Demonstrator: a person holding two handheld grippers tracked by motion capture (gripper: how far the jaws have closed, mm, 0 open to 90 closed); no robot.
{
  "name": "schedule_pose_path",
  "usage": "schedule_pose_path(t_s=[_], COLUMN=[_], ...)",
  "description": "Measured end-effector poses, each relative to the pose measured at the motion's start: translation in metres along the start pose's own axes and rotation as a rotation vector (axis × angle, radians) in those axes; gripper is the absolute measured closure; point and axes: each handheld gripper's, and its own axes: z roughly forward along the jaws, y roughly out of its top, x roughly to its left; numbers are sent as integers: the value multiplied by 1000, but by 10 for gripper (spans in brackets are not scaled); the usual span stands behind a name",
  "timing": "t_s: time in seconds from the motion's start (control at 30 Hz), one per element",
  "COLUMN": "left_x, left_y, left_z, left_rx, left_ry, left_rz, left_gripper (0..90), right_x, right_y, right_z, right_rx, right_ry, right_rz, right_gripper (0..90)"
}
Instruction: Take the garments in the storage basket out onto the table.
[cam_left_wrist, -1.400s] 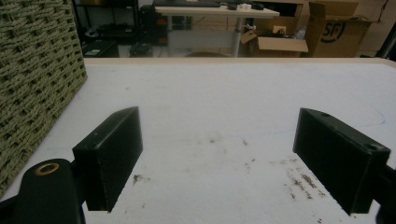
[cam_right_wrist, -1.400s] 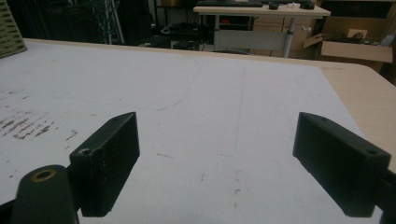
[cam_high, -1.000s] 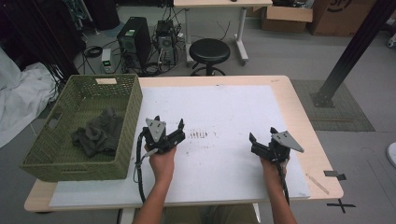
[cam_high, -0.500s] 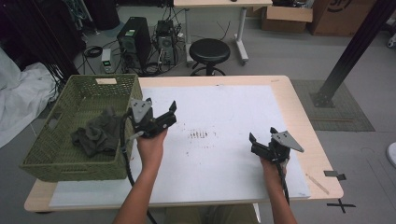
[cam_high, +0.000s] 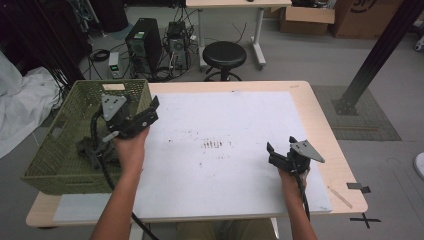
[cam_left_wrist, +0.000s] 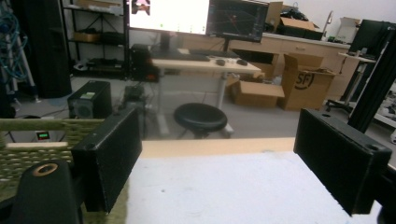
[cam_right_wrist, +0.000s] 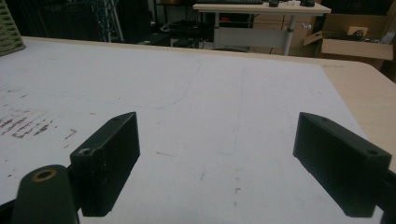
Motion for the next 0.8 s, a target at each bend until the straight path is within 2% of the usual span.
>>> schedule_pose_path(t_s=[0.27, 0.37, 0.43, 0.47, 0.5, 0.6, 0.63, 0.73, 0.8], left_x=[48, 67, 86, 86, 91, 105, 110, 118, 122], left_y=[2, 1, -4, -4, -6, -12, -15, -20, -24], left_z=[-13, -15, -13, -13, -12, -9, -7, -4, 0], left_rx=[-9, 12, 62, 62, 77, 129, 161, 211, 269], left_ry=[75, 93, 120, 120, 135, 146, 155, 174, 178], left_rz=[-7, -7, -6, -6, -11, -23, -26, -42, -36], left_gripper=[157, 156, 157, 157, 157, 157, 157, 158, 158], right_x=[0, 0, 0, 0, 0, 0, 0, 0, -1], right_y=[0, 0, 0, 0, 0, 0, 0, 0, 0], right_z=[0, 0, 0, 0, 0, 0, 0, 0, 0], right_rx=[-2, -3, -2, -2, -2, -2, -2, 0, -1], right_ry=[-2, -1, -1, -1, -1, 0, 0, 1, 2], right_rz=[5, 5, 6, 5, 5, 6, 6, 2, 4], right_gripper=[146, 146, 146, 145, 145, 145, 145, 146, 145])
